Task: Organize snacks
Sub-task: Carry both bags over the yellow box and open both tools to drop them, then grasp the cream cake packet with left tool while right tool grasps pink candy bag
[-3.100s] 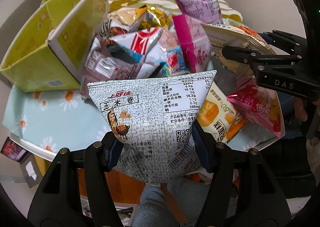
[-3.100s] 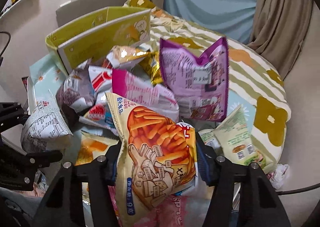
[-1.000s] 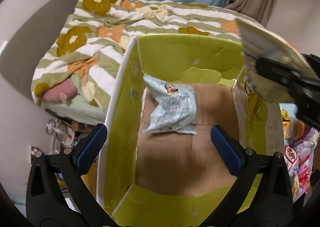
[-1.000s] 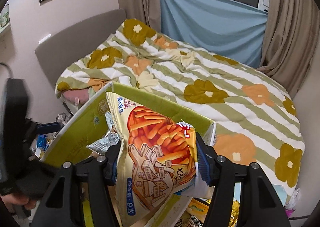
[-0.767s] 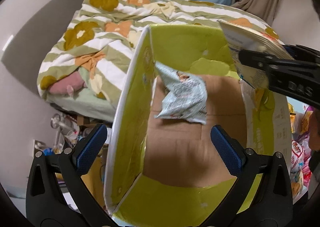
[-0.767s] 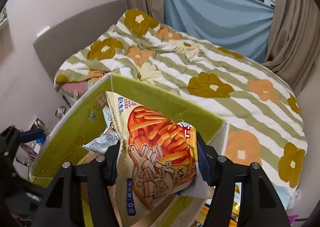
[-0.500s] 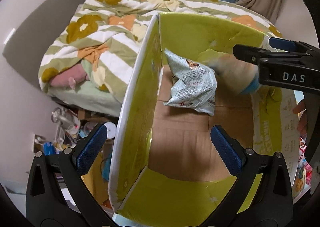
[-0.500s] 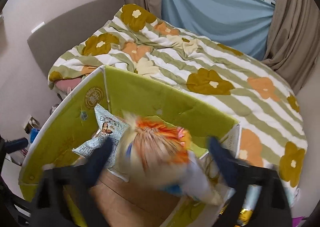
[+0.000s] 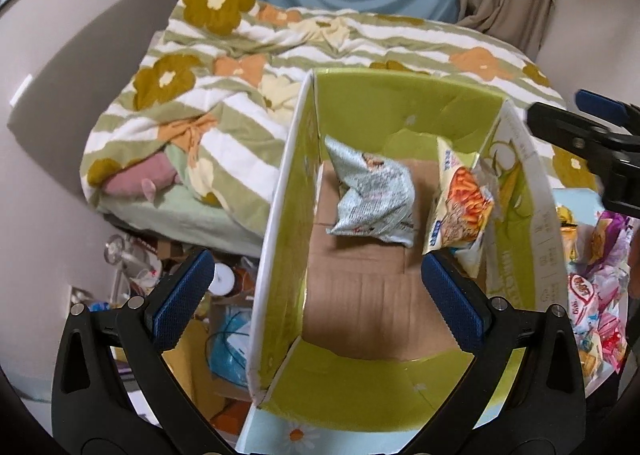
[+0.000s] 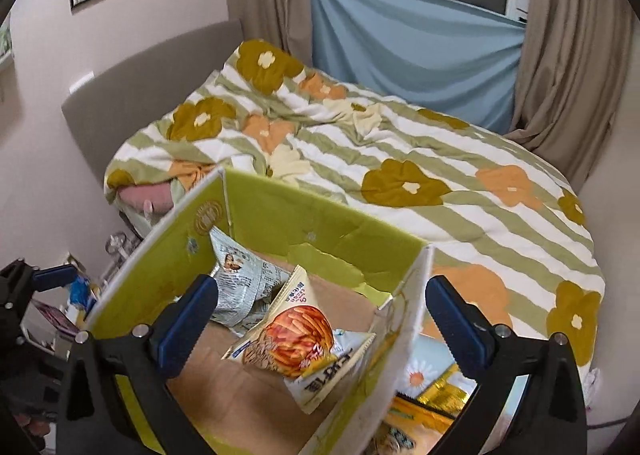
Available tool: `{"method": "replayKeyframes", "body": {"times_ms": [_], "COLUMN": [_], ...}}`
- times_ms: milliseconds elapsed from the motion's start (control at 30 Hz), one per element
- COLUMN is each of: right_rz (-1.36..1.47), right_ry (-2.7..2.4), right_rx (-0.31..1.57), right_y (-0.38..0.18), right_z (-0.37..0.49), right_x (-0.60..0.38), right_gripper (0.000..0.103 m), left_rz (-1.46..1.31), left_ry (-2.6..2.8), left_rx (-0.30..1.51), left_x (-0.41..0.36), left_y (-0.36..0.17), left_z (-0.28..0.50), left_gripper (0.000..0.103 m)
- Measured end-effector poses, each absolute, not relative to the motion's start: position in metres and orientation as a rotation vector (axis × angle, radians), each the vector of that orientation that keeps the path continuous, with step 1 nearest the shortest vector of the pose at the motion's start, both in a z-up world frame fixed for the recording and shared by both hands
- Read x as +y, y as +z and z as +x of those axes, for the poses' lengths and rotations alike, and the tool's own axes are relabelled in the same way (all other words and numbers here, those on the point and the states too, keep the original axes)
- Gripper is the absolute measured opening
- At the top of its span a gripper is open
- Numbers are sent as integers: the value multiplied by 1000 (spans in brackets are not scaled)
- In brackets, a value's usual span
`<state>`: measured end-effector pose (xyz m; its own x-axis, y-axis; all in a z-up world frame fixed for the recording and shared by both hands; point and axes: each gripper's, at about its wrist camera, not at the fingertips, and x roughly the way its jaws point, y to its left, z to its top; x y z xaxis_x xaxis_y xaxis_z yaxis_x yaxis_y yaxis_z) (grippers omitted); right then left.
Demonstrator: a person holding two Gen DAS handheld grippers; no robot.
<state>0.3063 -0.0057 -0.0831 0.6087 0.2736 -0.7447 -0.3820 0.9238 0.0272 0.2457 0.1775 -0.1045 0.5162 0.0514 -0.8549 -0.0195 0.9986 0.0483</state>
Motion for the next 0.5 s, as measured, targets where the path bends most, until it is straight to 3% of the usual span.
{"method": "replayKeyframes", "body": {"times_ms": [500], "right_rz": [-5], "right_ry": [257], "right_rx": [730], "right_y": [-15], "right_z": [221], "right_x": [-102], "right_gripper": [103], "left_rz": [72], "left_ry": [-4], "left_rx": [914], "left_x": [115], "left_y": [-45], "left_z": [192], "left_gripper": [103]}}
